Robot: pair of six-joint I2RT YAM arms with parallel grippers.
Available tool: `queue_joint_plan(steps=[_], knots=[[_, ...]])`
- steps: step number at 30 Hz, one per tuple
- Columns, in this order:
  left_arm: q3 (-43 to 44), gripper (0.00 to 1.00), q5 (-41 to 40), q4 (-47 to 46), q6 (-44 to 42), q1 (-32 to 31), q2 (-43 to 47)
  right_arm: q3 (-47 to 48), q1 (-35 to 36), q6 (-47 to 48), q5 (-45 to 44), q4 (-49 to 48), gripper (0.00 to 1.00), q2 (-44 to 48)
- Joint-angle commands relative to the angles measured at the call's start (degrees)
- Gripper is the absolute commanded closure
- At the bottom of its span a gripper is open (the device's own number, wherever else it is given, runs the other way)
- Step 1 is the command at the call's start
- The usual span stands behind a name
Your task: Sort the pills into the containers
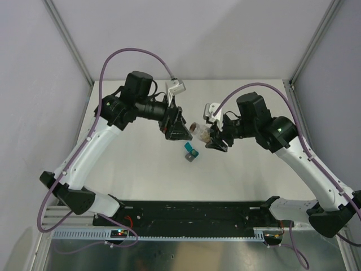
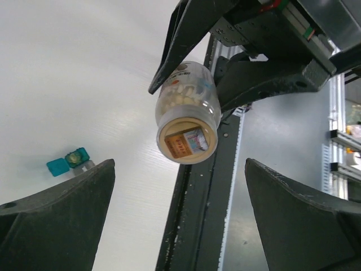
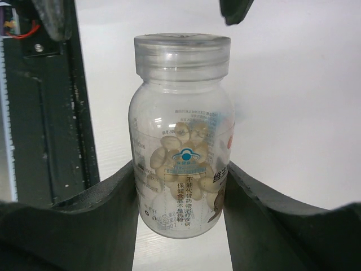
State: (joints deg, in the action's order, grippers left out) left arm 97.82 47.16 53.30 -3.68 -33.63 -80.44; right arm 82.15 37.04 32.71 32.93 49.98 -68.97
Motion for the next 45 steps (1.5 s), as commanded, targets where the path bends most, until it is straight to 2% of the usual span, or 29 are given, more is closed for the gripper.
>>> queue_joint_plan(steps=[1,6,19,28,33,39,45], knots=[[3.89,0.0,4.35,-0.59,6.34,0.53,-2.27,-0.21,1.54,-1.32,-8.52,-4.61,1.0,1.17],[5.22,0.03,4.62,-0.58,7.17,0.66,-4.88,-0.86,2.99,-1.25,-12.31,-5.81,1.0,0.99],[7.96,0.27,5.08,-0.57,6.15,0.59,-8.83,-1.09,3.64,-1.24,-11.59,-5.38,1.0,0.27],[7.85,0.32,4.88,-0.62,5.31,0.64,-8.32,-1.46,3.75,-1.24,-10.89,-4.93,1.0,0.05],[7.77,0.39,4.85,-0.62,4.93,0.63,-8.22,-1.47,3.74,-1.45,-10.45,-4.88,1.0,0.08],[6.93,0.54,5.48,-0.56,3.9,0.27,-8.61,-1.47,3.82,-1.82,-9.5,-5.02,1.0,0.07],[4.31,0.82,5.53,-0.59,-2.43,-1.67,-7.57,-1.31,2.82,-2.5,-5.65,-4.98,1.0,-0.08]])
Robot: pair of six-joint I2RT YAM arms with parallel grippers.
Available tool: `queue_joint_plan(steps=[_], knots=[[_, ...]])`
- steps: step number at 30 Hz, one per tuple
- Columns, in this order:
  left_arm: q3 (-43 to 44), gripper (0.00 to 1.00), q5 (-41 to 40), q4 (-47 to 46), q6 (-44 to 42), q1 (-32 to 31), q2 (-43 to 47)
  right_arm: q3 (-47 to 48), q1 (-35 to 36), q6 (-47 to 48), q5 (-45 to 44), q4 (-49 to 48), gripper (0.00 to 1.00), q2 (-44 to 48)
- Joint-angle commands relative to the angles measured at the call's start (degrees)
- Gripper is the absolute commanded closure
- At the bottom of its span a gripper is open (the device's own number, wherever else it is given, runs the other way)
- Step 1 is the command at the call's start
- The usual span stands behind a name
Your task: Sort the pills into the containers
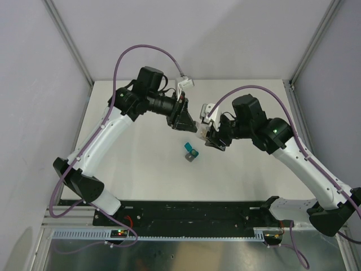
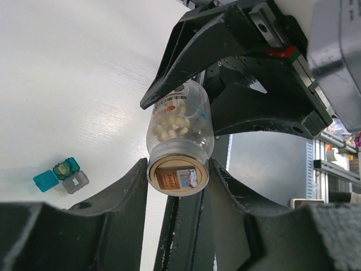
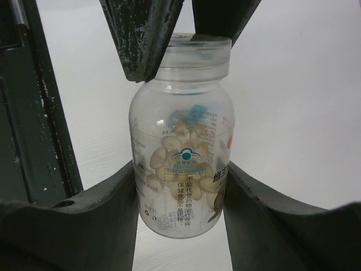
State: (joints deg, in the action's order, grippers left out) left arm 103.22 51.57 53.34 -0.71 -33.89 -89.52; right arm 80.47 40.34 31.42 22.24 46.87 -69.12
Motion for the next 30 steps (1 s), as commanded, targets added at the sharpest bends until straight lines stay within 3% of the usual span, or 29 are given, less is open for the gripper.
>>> queue_joint_plan(steps=[1,3,6,13,20,23,30], knots=[[-1.8,0.86,1.01,-0.62,-6.61,-1.91,2.09,0.47,-1.03,-1.46,6.12,-1.74,1.0,0.01],[-3.4,0.95,0.62,-0.61,-9.21,-3.16,3.3,0.83,-2.47,-1.91,9.35,-1.49,1.0,-0.01],[-5.64,0.99,0.63,-0.65,-12.88,-5.07,5.38,1.6,-5.77,-2.24,16.47,-0.33,1.0,-0.43],[-9.37,1.0,-0.32,-0.61,-19.93,-10.28,10.64,4.59,-13.56,-1.05,37.73,5.6,1.0,-4.23],[-11.64,0.96,-4.87,-0.72,-25.72,-15.98,14.85,7.59,-16.3,4.09,47.86,15.71,1.0,-10.26],[-11.52,0.87,-5.87,-0.62,-25.64,-16.63,15.21,8.01,-16.26,6.03,48.16,18.19,1.0,-11.39],[-9.45,0.41,-9.2,-0.62,-22.71,-16.56,14.93,6.13,-16.12,4.78,44.98,15.72,1.0,-9.23]])
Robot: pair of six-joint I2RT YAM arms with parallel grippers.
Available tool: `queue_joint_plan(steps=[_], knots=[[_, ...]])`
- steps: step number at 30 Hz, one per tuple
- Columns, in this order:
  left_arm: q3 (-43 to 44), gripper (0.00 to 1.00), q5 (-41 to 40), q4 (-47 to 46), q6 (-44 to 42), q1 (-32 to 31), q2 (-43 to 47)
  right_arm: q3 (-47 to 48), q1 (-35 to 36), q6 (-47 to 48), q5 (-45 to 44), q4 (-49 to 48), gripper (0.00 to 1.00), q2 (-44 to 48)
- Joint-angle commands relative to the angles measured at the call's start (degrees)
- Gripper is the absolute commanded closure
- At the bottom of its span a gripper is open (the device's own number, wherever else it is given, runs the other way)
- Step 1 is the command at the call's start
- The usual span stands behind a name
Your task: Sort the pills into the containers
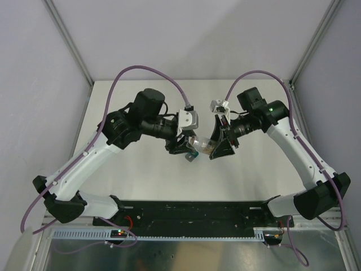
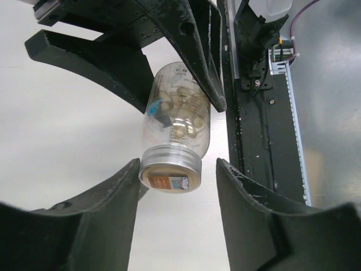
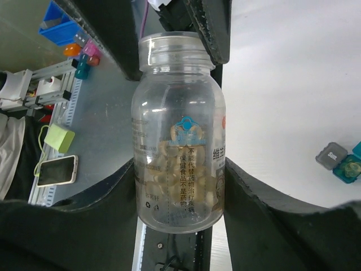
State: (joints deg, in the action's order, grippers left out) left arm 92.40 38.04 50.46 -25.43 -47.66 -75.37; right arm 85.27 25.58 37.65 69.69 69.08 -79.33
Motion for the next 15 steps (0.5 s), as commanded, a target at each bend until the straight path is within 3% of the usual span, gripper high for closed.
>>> queue_joint_plan(steps=[1,5,8,15], knots=[[1.81,0.34,3.71,2.18,2.43,-2.79,0.68,0.96,-1.17,-1.71,-3.12,-7.06,1.0,1.52],[3.92,0.14,2.57,2.19,4.33,-1.99,-0.03,-0.12,-0.43,-2.97,-6.74,-9.19,1.0,3.81],[5.98,0.04,3.96,1.85,7.23,0.34,-1.21,-1.11,0.59,-4.51,-10.78,-11.95,1.0,5.93],[9.76,0.0,6.44,-1.63,19.56,7.87,-4.32,-1.73,6.0,-6.09,-26.25,-18.02,1.0,11.81]])
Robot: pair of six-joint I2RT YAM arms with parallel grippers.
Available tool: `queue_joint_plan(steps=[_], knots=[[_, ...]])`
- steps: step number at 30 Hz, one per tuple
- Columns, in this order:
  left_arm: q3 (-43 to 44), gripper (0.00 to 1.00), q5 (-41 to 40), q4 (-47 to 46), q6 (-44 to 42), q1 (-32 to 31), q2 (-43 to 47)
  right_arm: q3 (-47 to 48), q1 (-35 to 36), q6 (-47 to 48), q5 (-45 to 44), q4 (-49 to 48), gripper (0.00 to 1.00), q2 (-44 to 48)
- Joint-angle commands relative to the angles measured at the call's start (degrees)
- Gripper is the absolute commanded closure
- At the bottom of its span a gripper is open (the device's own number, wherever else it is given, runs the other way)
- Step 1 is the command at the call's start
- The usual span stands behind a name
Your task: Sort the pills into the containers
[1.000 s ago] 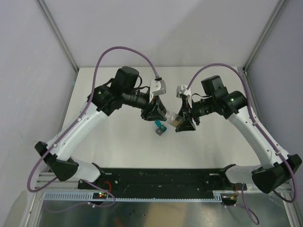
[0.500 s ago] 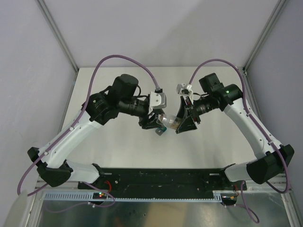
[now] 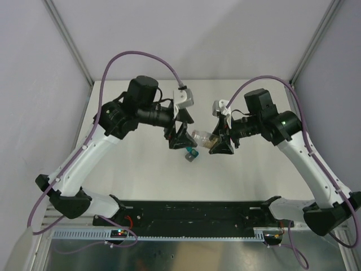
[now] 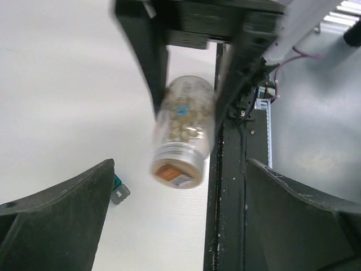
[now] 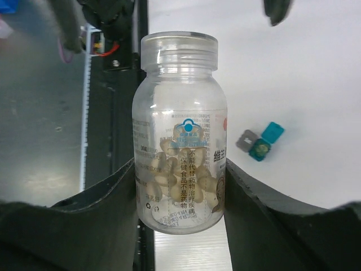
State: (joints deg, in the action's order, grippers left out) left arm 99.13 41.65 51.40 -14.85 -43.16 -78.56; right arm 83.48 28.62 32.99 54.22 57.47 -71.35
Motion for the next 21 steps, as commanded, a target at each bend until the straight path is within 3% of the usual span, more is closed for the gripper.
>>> queue_joint_plan(steps=[1,10,21], knots=[[3.28,0.0,3.1,-3.12,11.04,4.24,-1.4,0.26,4.05,-1.13,-13.42,-6.85,1.0,4.24],[3.8,0.14,12.37,-4.73,20.85,8.68,-5.88,1.09,8.12,-0.32,-26.78,-10.93,1.0,6.5],[2.59,0.33,16.39,-4.76,20.32,8.62,-7.73,1.24,8.72,-1.27,-27.48,-12.2,1.0,6.34]])
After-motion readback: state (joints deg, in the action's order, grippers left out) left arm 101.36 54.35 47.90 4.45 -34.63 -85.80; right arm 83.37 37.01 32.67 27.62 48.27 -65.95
